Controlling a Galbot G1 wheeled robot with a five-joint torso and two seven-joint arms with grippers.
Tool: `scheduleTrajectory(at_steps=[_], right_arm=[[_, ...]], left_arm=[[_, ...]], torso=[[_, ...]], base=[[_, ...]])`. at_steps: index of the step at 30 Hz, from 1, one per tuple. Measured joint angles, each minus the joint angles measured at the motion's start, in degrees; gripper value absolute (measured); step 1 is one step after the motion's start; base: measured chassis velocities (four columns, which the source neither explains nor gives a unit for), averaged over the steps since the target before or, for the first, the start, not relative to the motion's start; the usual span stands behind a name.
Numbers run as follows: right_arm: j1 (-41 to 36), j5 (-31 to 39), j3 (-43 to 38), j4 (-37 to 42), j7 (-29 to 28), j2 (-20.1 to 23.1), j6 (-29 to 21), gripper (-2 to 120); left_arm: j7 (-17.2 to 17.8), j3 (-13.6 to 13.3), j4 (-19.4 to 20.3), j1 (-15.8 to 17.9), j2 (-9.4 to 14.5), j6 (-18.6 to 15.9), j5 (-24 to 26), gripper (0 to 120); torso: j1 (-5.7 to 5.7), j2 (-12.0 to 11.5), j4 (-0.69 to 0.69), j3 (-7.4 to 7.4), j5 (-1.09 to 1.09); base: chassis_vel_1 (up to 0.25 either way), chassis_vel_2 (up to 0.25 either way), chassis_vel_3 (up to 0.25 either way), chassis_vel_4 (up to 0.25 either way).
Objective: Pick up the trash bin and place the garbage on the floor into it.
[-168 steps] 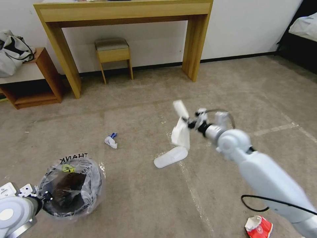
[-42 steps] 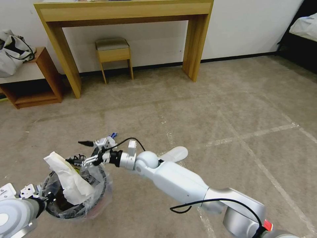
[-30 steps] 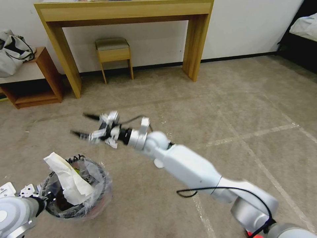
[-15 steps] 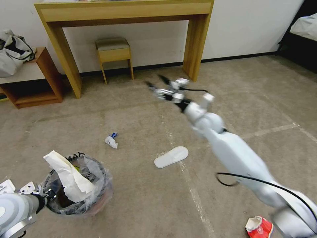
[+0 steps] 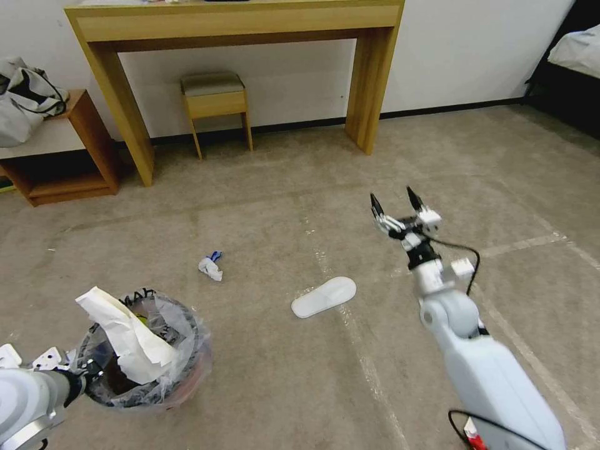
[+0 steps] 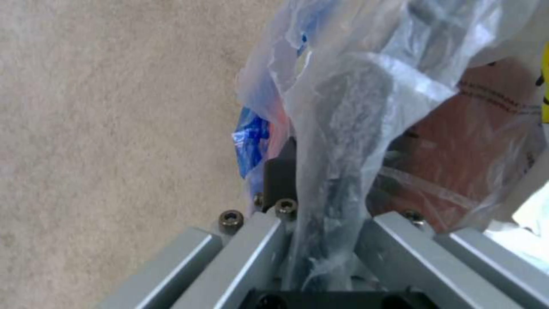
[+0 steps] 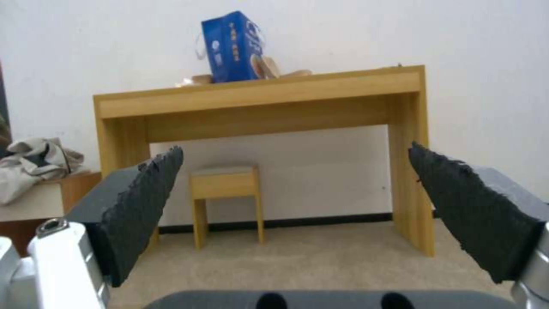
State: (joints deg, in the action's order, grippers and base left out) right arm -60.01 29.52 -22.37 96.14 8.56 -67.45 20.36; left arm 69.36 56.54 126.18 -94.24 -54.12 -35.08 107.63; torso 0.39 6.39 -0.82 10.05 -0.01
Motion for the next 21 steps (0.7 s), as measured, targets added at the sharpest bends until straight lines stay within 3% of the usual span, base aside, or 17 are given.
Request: scheduleTrajectory(at_steps=[5,13,21], right_arm=[[-2.68,-1.78,-1.03,0.1,0.78,-1.62,1.77,100],[-8.01,-4.56,-1.5,-0.22,2.6,-5.14,4.34,100],[-9.01,-6.52,-1.15,-2.04,3.33,-6.28,5.99,100]], left_arm=[[0.7,0.89,0.57,-0.62,-0.43,0.12,0.48,0],[2.9,4.89,1.83,-2.58,-0.5,0.67,3.65,0],[3.28,5.19,1.83,-2.71,-1.09,0.81,3.91,0]], torso=[[0.0,0.0,0.01,0.0,0.0],[0.0,0.0,0.01,0.01,0.0],[0.0,0.0,0.0,0.0,0.0]], base=[[0.0,0.0,0.0,0.0],[0.0,0.0,0.0,0.0],[0.0,0.0,0.0,0.0]])
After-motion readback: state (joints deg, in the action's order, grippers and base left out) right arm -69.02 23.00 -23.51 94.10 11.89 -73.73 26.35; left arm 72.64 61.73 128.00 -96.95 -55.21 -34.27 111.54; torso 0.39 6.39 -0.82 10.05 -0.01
